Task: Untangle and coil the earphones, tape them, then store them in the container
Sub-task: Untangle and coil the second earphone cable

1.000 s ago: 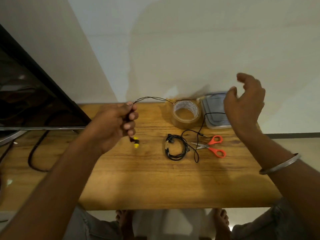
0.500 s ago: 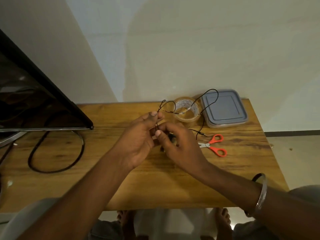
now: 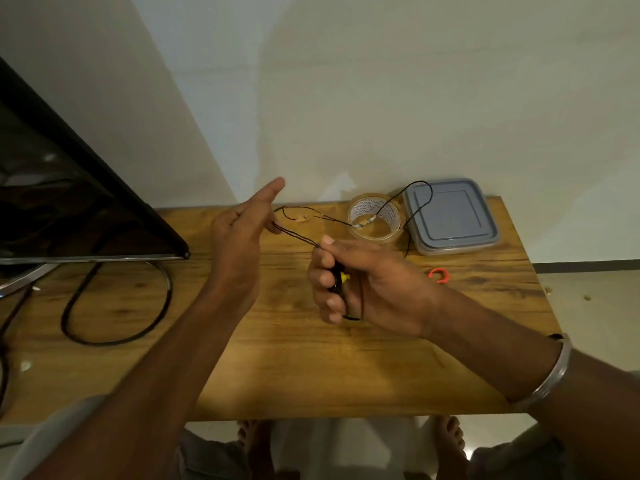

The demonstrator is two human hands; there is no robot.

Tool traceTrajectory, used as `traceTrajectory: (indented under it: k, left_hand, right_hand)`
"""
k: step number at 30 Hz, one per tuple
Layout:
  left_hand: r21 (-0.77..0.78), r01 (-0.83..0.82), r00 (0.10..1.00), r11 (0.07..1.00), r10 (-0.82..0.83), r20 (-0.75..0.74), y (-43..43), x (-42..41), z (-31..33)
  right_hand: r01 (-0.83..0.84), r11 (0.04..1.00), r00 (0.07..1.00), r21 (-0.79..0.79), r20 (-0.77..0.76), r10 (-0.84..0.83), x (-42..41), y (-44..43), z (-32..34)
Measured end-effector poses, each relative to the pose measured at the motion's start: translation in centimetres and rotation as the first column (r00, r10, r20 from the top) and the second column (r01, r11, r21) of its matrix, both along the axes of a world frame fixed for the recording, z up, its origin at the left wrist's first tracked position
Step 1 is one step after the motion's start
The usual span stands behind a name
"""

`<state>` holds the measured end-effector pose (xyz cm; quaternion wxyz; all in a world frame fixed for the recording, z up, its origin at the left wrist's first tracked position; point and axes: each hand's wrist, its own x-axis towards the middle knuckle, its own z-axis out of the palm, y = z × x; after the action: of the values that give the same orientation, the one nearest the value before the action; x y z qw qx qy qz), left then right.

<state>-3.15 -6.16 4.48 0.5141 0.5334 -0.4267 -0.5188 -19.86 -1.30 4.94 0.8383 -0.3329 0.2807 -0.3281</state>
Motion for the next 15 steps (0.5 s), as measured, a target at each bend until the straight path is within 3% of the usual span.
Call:
traceTrajectory:
  k: [4, 6, 10, 15]
  left_hand:
    - [0.098, 0.231, 0.95, 0.968, -0.203, -0.236, 0.1, -0.3, -0.6]
    - [0.144, 0.294, 0.93, 0.945, -0.248, -0.27, 0.4, -0.7, -0.5]
    - [0.083, 0.426, 0.903, 0.901, -0.418, -0.103, 0.5, -0.8, -1.0]
    - [0.106, 0.596, 0.79, 0.796, -0.605, 0.102, 1.1, -0.9, -1.1]
  right_hand:
    - [-0.009, 0.999, 0.967, 0.051, 0.253, -0.004, -0.6, -0.3, 0.7]
    - [0.036, 0.998, 0.941, 0.058, 0.333, -0.053, -1.1, -0.7, 1.0]
    - [0.233, 0.972, 0.888, 0.045, 0.399, -0.231, -3.1, -1.6, 2.2]
    - [0.383, 0.923, 0.833, 0.013, 0.428, -0.352, -5.3, -2.5, 4.0]
